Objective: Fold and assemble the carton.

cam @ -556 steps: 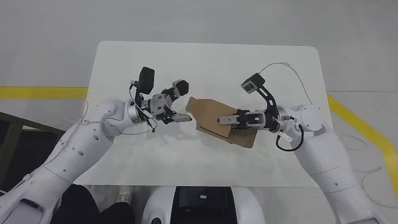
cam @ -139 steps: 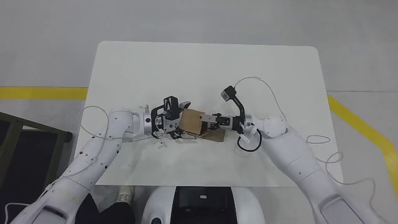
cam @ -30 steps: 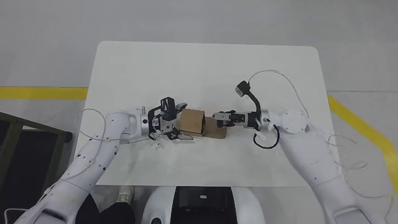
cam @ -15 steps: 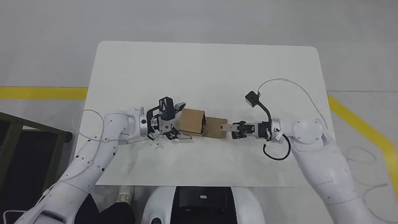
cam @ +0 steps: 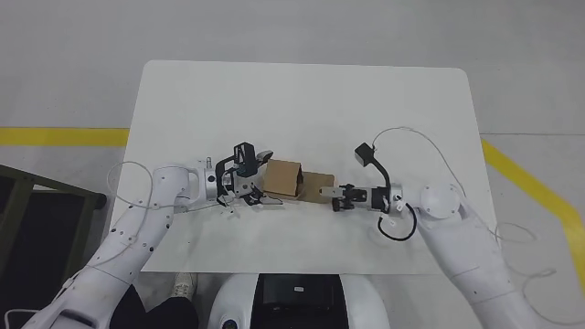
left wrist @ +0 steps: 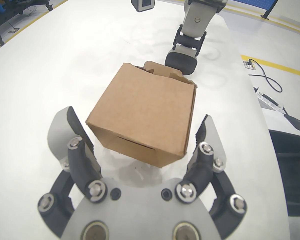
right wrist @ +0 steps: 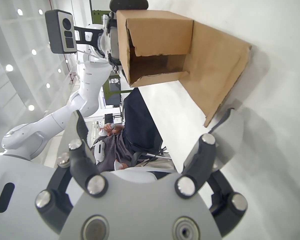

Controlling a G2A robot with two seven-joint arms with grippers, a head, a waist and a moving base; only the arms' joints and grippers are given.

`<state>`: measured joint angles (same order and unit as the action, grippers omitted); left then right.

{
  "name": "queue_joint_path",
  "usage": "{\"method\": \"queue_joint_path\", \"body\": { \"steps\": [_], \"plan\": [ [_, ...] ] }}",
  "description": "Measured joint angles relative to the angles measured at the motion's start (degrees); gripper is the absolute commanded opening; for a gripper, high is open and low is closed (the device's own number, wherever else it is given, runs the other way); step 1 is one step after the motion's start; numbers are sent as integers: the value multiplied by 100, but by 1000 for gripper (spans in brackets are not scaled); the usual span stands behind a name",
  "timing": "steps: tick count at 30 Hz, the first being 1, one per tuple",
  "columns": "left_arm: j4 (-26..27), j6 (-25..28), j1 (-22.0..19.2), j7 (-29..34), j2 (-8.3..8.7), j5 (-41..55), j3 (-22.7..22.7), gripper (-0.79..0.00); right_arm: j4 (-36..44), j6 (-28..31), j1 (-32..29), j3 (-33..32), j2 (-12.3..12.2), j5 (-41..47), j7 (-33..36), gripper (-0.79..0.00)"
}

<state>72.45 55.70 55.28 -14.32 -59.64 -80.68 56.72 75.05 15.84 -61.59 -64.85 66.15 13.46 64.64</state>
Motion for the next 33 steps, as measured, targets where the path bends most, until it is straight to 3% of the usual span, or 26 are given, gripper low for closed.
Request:
{"method": "queue_joint_path", "body": {
  "steps": [6,14,33],
  "plan": [
    [12,2,10,23,1,9,11,0,-294,283,112,138,64,390,-127,0],
    [29,8,21,28,1,15,23,0,-580,203,298,386,138,414,-328,0],
    [34,30,35,43,-2,26,31,0,-649,804,416,621,301,1122,-657,0]
  ]
}}
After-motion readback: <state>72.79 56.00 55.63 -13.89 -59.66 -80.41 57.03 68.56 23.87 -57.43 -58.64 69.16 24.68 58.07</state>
